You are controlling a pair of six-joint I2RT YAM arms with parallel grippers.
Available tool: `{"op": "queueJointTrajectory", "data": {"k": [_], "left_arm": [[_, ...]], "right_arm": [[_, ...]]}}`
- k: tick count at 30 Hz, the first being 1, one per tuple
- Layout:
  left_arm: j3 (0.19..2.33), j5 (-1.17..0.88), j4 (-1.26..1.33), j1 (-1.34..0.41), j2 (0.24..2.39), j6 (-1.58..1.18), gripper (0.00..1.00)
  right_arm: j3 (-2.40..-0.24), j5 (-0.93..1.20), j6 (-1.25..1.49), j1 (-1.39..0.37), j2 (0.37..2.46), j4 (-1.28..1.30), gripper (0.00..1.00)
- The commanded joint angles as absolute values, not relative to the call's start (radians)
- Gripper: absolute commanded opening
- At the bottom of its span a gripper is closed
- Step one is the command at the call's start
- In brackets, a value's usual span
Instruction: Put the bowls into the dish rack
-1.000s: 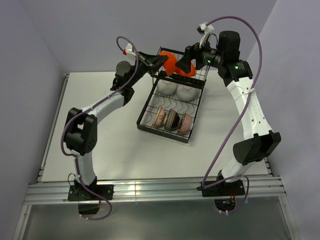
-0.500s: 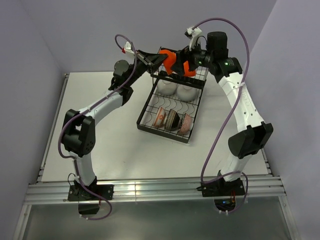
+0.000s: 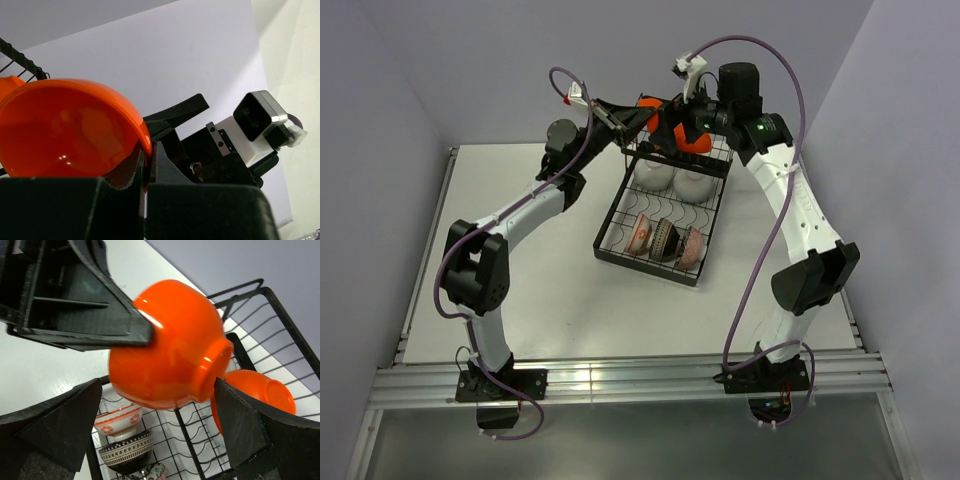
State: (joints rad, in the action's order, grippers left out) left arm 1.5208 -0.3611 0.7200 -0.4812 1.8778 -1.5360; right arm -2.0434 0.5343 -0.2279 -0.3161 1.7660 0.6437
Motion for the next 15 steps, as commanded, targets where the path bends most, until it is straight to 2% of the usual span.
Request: {"op": "queueJointTrajectory", "data": {"k": [1,9,15], "left_arm": [[1.555,-0.371,0.770,-0.488,1.807,-1.551,0.00],[1.557,-0.377,0.773,-0.492,1.807,-1.562,0.00],[1.551,-0.376,0.772,-0.494,1.809,-1.565,0.00]], "right_arm": [[-2.082,0.523,-0.247,-0.340,1.767,0.637,1.00],[-2.086,0.474,-0.248,-0.350,1.790,0.624,0.99],[-2.095,0.453,-0.249,-0.350,1.809,0.609,0.94]]}}
